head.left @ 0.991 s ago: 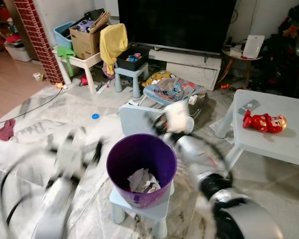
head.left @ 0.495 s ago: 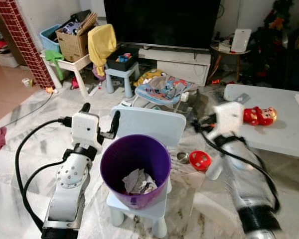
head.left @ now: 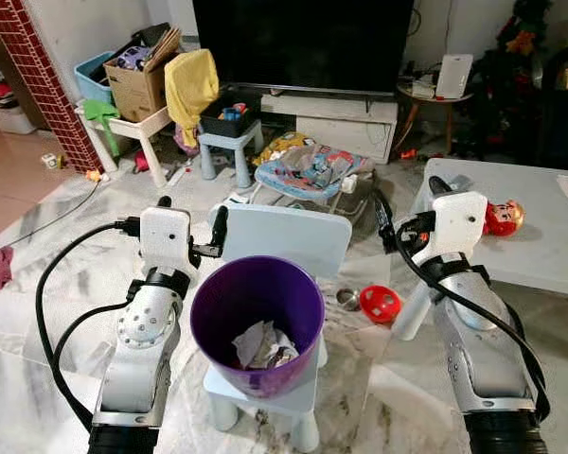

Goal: Picking trash to rubbish bin

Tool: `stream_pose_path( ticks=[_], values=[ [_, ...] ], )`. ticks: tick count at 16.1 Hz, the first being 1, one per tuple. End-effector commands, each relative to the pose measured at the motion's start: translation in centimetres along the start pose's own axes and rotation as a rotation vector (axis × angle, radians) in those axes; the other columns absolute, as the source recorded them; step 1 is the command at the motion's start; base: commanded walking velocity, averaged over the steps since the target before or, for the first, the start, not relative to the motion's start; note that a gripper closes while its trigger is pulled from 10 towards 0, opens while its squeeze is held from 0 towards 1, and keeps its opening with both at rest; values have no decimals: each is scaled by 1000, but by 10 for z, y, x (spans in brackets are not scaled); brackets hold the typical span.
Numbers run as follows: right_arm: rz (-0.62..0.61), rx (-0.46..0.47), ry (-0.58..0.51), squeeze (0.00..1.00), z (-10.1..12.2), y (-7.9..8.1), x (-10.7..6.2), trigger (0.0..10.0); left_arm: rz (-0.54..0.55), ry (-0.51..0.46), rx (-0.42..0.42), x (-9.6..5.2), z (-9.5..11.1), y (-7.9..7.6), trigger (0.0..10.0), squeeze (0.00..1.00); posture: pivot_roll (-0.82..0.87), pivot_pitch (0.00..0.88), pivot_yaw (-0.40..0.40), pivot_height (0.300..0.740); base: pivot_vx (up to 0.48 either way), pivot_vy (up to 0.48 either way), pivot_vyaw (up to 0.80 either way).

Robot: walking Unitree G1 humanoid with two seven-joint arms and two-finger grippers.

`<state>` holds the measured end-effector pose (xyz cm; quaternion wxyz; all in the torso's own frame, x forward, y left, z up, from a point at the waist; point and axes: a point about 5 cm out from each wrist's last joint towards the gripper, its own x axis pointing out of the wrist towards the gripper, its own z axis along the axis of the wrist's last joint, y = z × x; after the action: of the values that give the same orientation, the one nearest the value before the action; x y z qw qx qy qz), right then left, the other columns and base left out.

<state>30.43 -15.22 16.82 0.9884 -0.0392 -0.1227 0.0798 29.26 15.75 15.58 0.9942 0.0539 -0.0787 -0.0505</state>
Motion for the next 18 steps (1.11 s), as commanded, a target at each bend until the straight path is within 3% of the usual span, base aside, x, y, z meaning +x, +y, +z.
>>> stream_pose_path(
  ticks=[1, 3, 4, 18],
  values=[
    [9, 16, -5, 898, 5, 4, 0, 10000, 6, -8, -18, 5, 5, 3, 10000, 0, -92, 0, 39, 740, 0, 0, 0],
    [13, 27, 1, 122, 5, 6, 0, 10000, 5, -5, -20, 6, 4, 5, 10000, 0, -89, 0, 37, 740, 0, 0, 0],
    [22, 32, 4, 0, 6, 8, 0, 10000, 4, 1, -22, 6, 3, 6, 10000, 0, -87, 0, 38, 740, 0, 0, 0],
    [39, 54, 26, 0, 7, 13, 4, 10000, 0, 38, -31, 5, -13, 5, 10000, 0, -88, 0, 36, 740, 0, 458, 0]
  ],
)
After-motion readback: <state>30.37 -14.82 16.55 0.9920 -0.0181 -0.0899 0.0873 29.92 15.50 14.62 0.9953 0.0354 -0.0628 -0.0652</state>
